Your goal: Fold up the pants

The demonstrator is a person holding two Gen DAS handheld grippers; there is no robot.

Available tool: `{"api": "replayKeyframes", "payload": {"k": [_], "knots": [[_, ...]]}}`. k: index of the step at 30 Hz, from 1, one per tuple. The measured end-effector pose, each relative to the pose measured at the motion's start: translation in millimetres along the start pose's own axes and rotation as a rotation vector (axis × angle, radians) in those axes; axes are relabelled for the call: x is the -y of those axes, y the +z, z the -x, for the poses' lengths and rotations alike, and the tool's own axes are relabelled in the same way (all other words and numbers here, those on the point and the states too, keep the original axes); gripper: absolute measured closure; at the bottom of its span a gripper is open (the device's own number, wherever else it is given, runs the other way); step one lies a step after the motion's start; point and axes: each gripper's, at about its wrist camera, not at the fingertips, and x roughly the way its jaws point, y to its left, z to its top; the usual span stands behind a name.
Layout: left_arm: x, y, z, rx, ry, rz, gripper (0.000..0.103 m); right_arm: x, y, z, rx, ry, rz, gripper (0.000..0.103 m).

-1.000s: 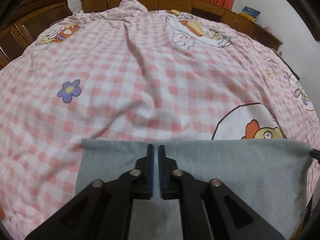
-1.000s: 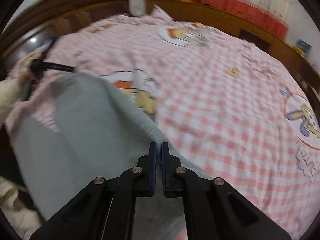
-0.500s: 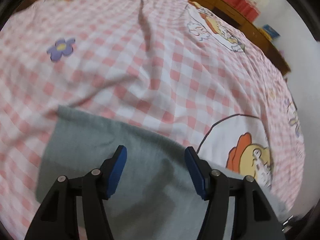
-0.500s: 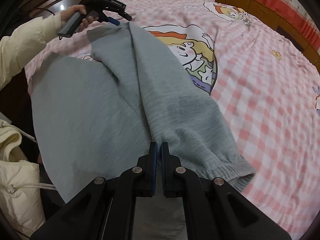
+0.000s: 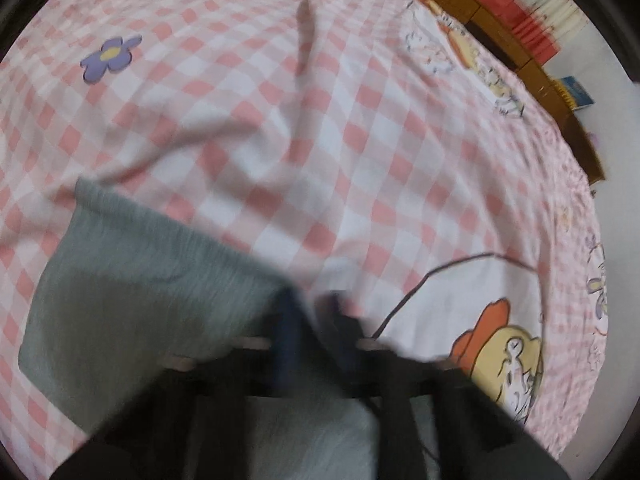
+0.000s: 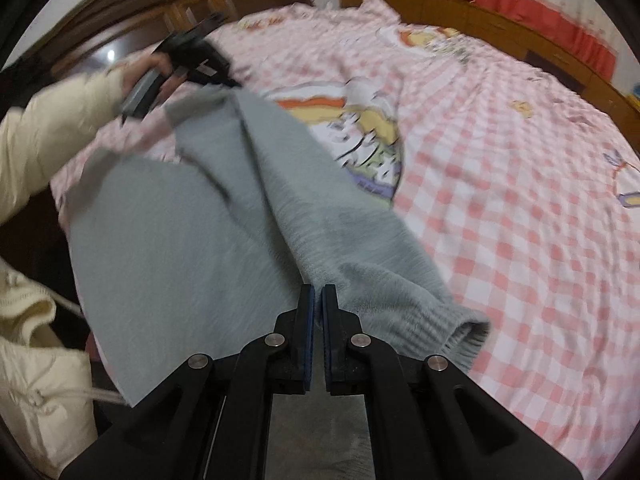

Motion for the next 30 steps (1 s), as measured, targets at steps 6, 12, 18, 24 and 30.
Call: {"api": "replayKeyframes", "payload": {"k": [6,12,18,24,30], "knots": [[-9,-23,62,0.144,-0.091,-0.064,0.101,9,2,33,0.102,-0.051,-0.079,0.099],[-24,-83,160,0.309,-0.193,-0.088,0.101,-4,-12,64,0.125,-0.049,-0.08,0.099],[-45,-183,230,0.458,-0.195,-0.122,0.101,-21,-42,78,0.106,-0.019,-0.084,0.099],[-78,-277,239,0.431,-0.198,-0.053,0.101,-37,-82,68,0.024,-0.031,-0.07,0.099],[-112,-332,199,0.296,-0.134,-0.032,0.101,-56,-102,68,0.019,-0.042,-0.084,0.099]]}}
